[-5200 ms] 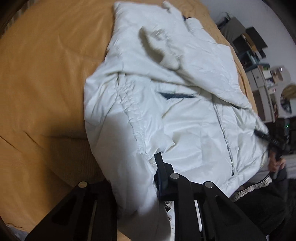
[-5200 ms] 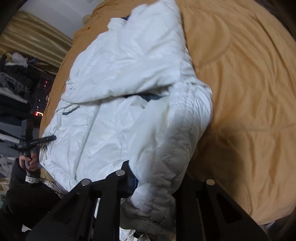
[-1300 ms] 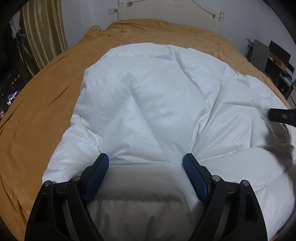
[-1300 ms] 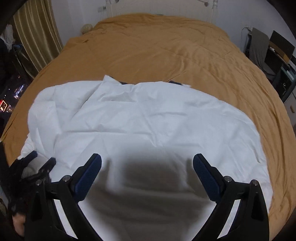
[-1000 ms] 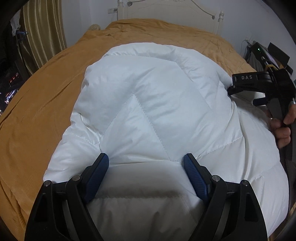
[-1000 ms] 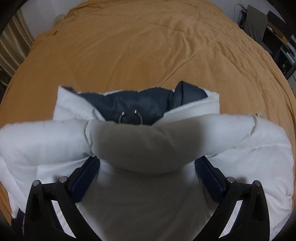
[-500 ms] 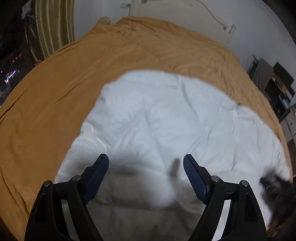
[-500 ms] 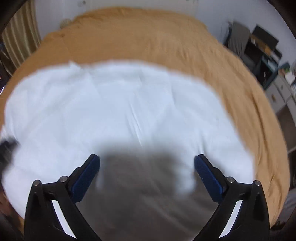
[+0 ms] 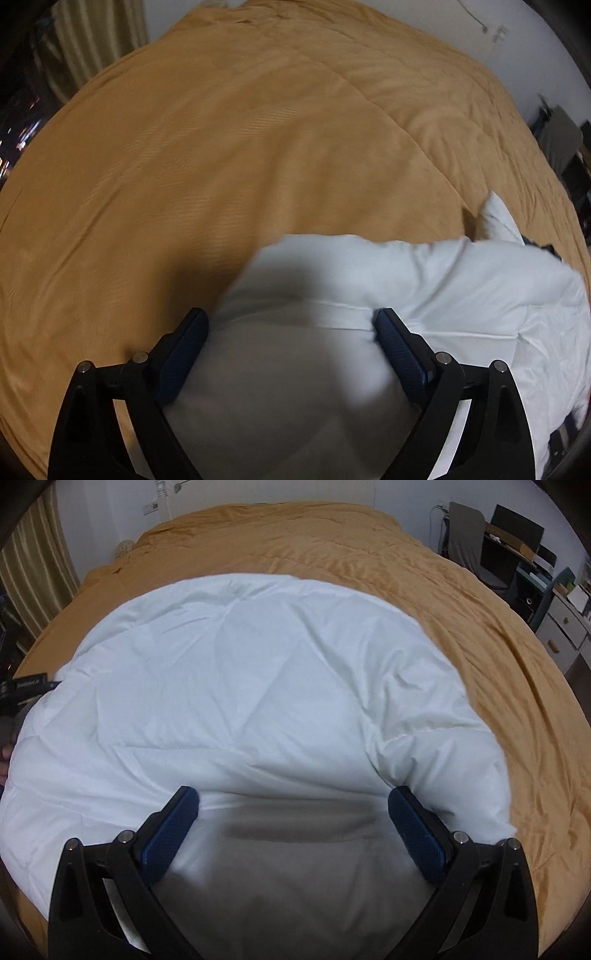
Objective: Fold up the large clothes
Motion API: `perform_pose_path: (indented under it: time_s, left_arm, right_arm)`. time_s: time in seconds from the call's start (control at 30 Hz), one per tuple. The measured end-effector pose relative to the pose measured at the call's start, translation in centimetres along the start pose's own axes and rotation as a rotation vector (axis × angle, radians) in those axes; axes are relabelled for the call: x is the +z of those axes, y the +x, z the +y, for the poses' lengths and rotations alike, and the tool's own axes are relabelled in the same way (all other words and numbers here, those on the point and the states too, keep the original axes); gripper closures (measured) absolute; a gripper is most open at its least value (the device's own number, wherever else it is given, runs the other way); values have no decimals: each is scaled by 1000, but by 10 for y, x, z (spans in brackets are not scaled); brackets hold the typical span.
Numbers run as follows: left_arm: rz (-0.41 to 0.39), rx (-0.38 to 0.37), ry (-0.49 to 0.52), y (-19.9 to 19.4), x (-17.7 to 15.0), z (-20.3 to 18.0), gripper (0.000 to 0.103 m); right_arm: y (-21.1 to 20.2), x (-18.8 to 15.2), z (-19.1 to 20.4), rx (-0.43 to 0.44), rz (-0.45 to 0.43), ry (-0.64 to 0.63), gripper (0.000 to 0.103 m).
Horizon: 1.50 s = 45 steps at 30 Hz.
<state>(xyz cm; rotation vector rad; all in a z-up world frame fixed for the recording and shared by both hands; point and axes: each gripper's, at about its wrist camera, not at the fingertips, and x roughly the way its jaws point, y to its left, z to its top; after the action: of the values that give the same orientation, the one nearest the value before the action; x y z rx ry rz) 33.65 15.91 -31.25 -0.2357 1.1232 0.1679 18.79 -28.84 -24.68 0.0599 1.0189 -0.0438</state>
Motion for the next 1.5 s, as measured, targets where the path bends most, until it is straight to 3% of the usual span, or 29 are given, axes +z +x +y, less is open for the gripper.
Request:
perform_pose_path:
  time_s: [0.07, 0.13, 0.23, 0.33, 0.4, 0.43, 0.5, 0.53, 0.6, 0.67, 0.77, 0.83, 0.9, 0.97, 1.0, 1.03, 1.07, 1.1, 1.2, 1.27, 1.4, 1.5]
  left_arm:
    - [-75, -52, -91, -35, -6, 24, 12]
    - [-179, -138, -106, -78, -25, 35, 12]
    - [-308, -150, 3, -130, -69, 25, 11]
    - [-384, -160, 140, -141, -116, 8, 10]
    - [-341, -82, 203, -115, -137, -1, 10]
    - [-264, -37, 223, -91, -144, -4, 10]
    - [-259, -104, 175, -70, -153, 13, 10]
    - [-259, -98, 138, -71, -151, 21, 10]
    - [-233, -71, 82, -75, -142, 31, 10]
    - [-261, -55, 41, -88, -137, 37, 11]
    - [-354, -100, 75, -110, -139, 26, 10]
    - [-311, -77, 141, -96, -142, 6, 10]
    - [-247, -54, 138, -79, -150, 1, 10]
    - [-252, -82, 88, -78, -155, 12, 7]
    - [-243, -89, 73, -76, -153, 17, 7]
    - [-238, -91, 54, -75, -151, 20, 6]
    - [-228, -95, 30, -73, -149, 24, 6]
    - [-213, -111, 2, -70, -153, 30, 6]
    - [-149, -226, -147, -63, -153, 57, 6]
    - [-134, -302, -223, -62, -157, 70, 7]
    - [-138, -429, -286, -68, -170, 86, 7]
    - [-135, -539, -346, -70, -187, 98, 7]
  right_arm:
    - [-5, -1, -11, -9, -7, 25, 4]
    - [-19, -2, -13, -19, -32, 43, 6]
    - [-56, -10, -6, -1, -137, 35, 5]
    - [-75, -22, 9, -42, -221, -35, 4]
    - [-54, -27, 10, -132, -158, -66, 2]
    - [-38, -28, 2, -148, -101, -53, 1]
    - [-19, -34, -26, -49, -71, 47, 1]
    - [-18, -37, -37, -22, -64, 92, 1]
    - [-19, -35, -51, -59, -51, 142, 2]
    - [-35, -31, -55, -104, -89, 167, 4]
    - [-71, -18, -41, -50, -249, 127, 4]
    - [-76, 1, -19, -24, -274, 38, 4]
    - [-59, 26, -4, 28, -264, -37, 4]
    - [-21, 46, 5, -40, -178, -73, 4]
    - [8, 55, 1, -94, -85, -64, 4]
    - [38, 57, -13, -111, 10, -28, 4]
    - [57, 59, -30, -60, 67, 48, 2]
    - [63, 63, -47, -41, 71, 124, 2]
    - [49, 69, -79, -91, 43, 290, 7]
    - [19, 66, -76, -7, -23, 335, 13]
    - [-33, 44, 3, 185, -118, 76, 12]
    - [-15, 21, 60, 220, -52, -135, 10]
